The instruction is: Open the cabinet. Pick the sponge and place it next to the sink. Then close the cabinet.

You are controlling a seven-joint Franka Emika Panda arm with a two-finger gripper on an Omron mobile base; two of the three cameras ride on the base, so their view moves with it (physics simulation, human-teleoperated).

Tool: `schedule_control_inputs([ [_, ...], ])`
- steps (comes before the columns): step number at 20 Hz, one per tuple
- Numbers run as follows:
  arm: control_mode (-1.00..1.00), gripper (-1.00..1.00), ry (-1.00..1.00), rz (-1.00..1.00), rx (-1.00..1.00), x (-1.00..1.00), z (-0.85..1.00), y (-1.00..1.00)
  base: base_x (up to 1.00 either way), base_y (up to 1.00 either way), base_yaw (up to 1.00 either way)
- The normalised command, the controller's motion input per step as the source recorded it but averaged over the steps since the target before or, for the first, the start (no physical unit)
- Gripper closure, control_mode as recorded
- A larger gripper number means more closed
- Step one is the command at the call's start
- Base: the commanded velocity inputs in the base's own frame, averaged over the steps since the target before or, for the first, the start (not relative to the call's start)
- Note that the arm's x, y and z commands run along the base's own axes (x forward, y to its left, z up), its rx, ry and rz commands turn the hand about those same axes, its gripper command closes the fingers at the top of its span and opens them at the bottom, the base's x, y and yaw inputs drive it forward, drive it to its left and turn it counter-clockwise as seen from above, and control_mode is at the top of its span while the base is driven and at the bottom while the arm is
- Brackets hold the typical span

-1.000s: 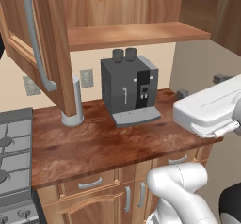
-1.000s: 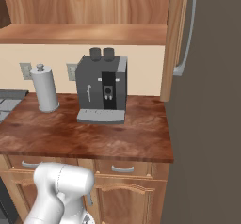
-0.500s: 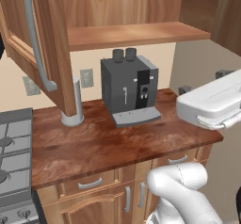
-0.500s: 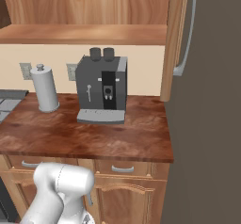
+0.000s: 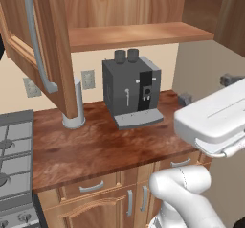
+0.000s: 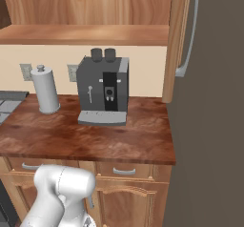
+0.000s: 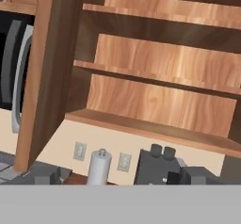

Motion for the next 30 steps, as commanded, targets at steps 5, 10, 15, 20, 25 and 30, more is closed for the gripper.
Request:
schedule_control_inputs([
  [5, -1.0, -1.0, -0.1, 0.0, 0.0, -0.01, 0.0, 0.18, 0.0, 0.0, 0.0],
  [10, -1.0, -1.0, -0.11, 0.0, 0.0, -0.06, 0.0, 0.03, 0.0, 0.0, 0.0],
  [15, -1.0, -1.0, -0.08, 0.0, 0.0, -0.13, 0.0, 0.06, 0.0, 0.0, 0.0],
  [20, -1.0, -1.0, -0.01, -0.04, 0.0, -0.03, 0.0, 0.32, 0.0, 0.0, 0.0],
  [25, -1.0, -1.0, 0.0, -0.08, -0.01, 0.0, 0.0, 0.4, 0.0, 0.0, 0.0],
  [30, -1.0, -1.0, 0.0, -0.1, 0.0, 0.0, 0.0, 0.36, 0.0, 0.0, 0.0],
])
